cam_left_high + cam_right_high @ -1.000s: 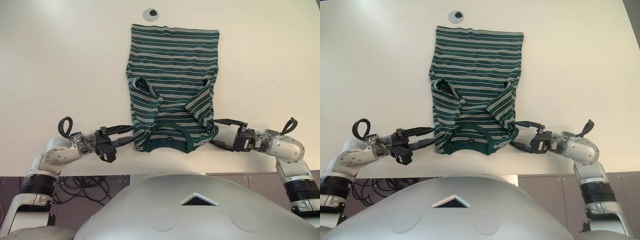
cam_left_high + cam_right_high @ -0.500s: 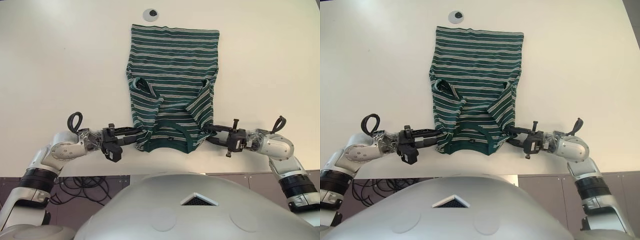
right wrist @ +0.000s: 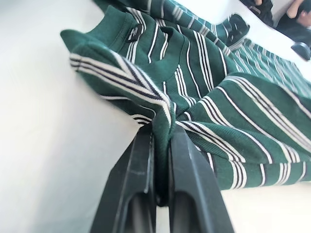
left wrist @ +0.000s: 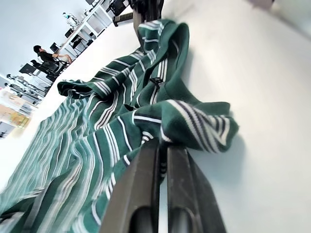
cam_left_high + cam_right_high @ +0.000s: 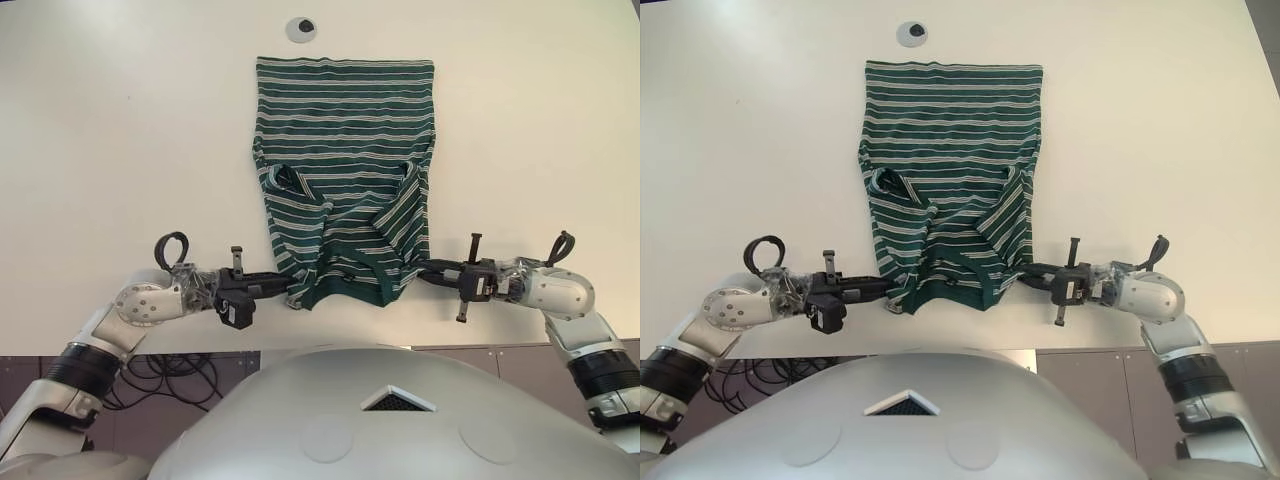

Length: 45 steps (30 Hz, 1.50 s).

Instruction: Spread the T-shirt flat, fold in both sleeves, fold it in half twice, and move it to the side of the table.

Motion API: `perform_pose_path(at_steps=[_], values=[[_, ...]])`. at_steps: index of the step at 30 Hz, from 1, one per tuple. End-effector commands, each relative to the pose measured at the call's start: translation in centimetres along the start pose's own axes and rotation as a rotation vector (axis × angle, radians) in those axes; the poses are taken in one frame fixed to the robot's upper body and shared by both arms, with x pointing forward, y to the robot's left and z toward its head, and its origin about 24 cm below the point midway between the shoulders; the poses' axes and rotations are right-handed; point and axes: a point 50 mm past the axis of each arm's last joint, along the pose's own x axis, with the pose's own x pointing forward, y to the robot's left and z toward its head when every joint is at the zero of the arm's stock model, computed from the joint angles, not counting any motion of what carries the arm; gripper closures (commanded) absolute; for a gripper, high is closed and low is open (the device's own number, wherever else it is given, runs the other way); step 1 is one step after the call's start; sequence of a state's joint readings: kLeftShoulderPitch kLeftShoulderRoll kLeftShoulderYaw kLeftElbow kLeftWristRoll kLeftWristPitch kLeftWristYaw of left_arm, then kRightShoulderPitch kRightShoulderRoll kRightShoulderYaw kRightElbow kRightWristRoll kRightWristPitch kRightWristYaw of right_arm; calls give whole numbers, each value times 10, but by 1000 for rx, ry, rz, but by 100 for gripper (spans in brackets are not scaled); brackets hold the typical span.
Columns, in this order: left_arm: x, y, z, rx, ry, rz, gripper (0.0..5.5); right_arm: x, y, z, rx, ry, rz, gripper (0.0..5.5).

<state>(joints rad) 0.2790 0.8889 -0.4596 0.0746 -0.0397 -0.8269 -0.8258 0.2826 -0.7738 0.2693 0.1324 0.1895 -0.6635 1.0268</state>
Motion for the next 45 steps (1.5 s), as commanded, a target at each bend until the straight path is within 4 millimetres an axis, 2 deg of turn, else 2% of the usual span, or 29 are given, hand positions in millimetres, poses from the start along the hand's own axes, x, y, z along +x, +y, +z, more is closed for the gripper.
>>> perform_pose_path(at_steps=[1,5,8,10,14,16,20,23,26,30,36,37,38,45], values=[[-9,-21,17,-451,-41,-208,550,-15,3,26,297,-94,117,545],[-26,3,51,-641,-180,-284,550,-35,2,55,485,-184,264,545],[-32,6,58,-714,-242,-294,550,-41,0,68,555,-238,301,545],[-34,13,56,-726,-281,-216,550,-37,-7,71,554,-268,251,545],[-40,31,44,-731,-303,-70,550,-19,-28,66,495,-247,104,545],[-44,49,34,-732,-323,74,550,-9,-47,62,482,-226,4,545],[-48,97,8,-704,-339,397,550,6,-83,52,480,-205,-188,545],[-35,120,-15,-674,-246,524,550,22,-109,39,487,-164,-334,545],[-22,136,-45,-701,-68,606,550,37,-131,22,512,-72,-445,545],[-12,148,-64,-749,25,627,550,49,-146,12,531,-25,-494,545],[-8,155,-70,-767,72,686,550,61,-162,5,506,6,-520,545],[-7,154,-71,-764,83,673,550,62,-163,3,504,10,-527,508],[-7,154,-71,-763,88,674,550,62,-165,0,505,12,-534,498],[-29,171,-78,-843,94,863,439,55,-188,-9,559,-19,-737,380]])
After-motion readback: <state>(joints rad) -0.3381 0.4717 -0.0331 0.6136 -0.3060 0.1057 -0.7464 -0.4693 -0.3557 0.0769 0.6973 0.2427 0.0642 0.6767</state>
